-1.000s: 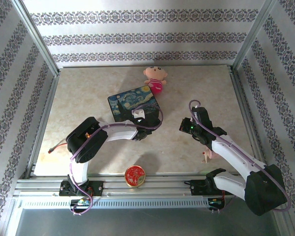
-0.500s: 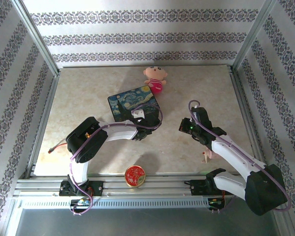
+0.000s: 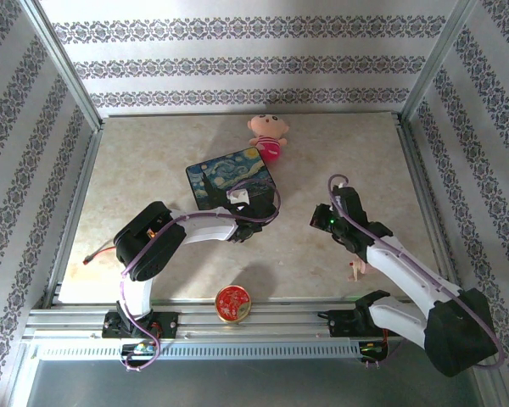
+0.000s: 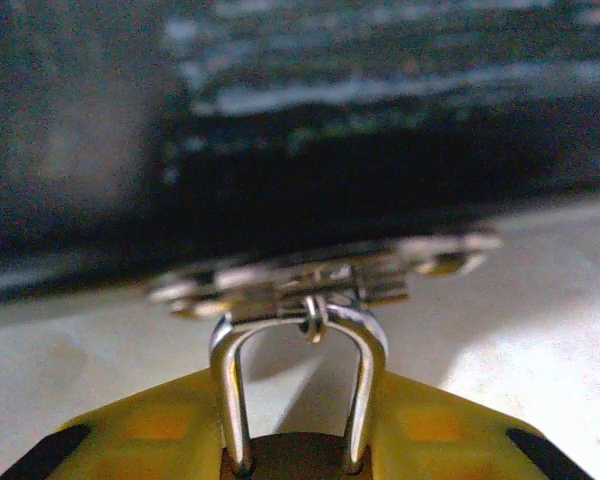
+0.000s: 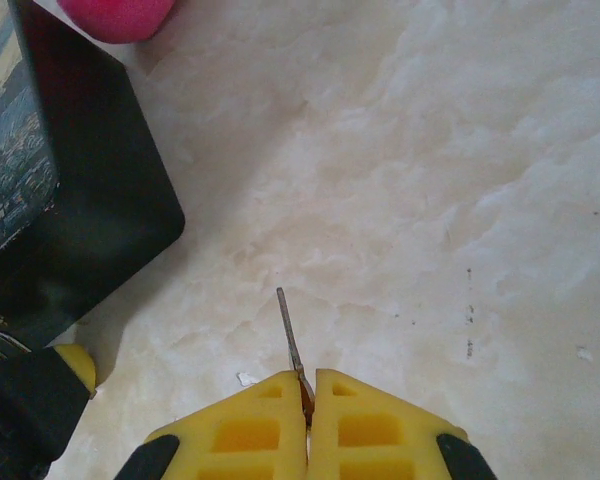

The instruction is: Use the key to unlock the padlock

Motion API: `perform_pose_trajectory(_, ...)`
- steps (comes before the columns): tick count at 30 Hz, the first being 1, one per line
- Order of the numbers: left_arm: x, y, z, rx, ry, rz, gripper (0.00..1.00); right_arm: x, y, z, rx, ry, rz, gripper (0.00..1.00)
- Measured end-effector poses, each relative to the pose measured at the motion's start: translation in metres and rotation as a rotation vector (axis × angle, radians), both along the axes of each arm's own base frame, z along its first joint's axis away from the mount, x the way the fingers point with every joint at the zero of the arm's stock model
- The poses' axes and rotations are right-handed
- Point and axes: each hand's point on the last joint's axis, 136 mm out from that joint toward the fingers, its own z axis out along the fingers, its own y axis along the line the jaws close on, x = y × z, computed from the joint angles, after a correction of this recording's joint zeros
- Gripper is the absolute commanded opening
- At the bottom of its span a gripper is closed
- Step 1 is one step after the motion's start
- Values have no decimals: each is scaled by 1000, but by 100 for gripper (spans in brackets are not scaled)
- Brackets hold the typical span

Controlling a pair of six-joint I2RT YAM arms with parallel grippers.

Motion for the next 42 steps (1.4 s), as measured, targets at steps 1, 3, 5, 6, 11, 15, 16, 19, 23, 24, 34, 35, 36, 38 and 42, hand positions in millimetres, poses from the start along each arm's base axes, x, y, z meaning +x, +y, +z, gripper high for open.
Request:
perform_pose_trajectory(1,0,0,0,0,0,0,30,-1,-1,1,1,-5,-2,0)
perform_pose_trajectory(3,0,0,0,0,0,0,30,-3,-2,2,4,-18,-6,0)
perform_pose_trajectory(5,0,0,0,-1,1,0,30,-4,-3,5,10,-36,-8,0)
perform_pose_trajectory(6,0,0,0,-2,2,-1,30,-4,-3,7,15,-47,-8,0)
perform_pose_trajectory(11,-1,-2,0,-18,17,-13,30,-10,6,3,68,-68,36,0)
perform_pose_trajectory(15,0,-6,1,-46,49,-36,31,-18,18,-12,132,-51,90,0)
perform_pose_trajectory(16,0,-7,2,-56,58,-39,31,-21,21,-16,146,-50,106,0)
perform_pose_trajectory(19,1,-9,3,-87,101,-52,31,-27,28,-25,187,-61,147,0)
perform_pose_trajectory(23,2,-13,6,-151,170,-69,31,-36,37,-38,224,-57,201,0)
perform_pose_trajectory(24,2,-14,7,-166,182,-74,31,-38,41,-38,234,-59,220,0)
perform_pose_trajectory(34,3,-17,10,-231,222,-78,31,-46,91,-33,297,-123,459,0)
perform_pose_trajectory(35,3,-18,10,-240,227,-78,31,-47,95,-35,298,-120,475,0)
perform_pose_trajectory(36,3,-18,11,-246,229,-80,30,-48,98,-38,298,-114,487,0)
perform_pose_trajectory(38,3,-18,12,-255,232,-79,30,-48,103,-47,301,-95,507,0)
perform_pose_trajectory(42,2,-19,14,-280,242,-79,30,-43,116,-62,313,-65,530,0)
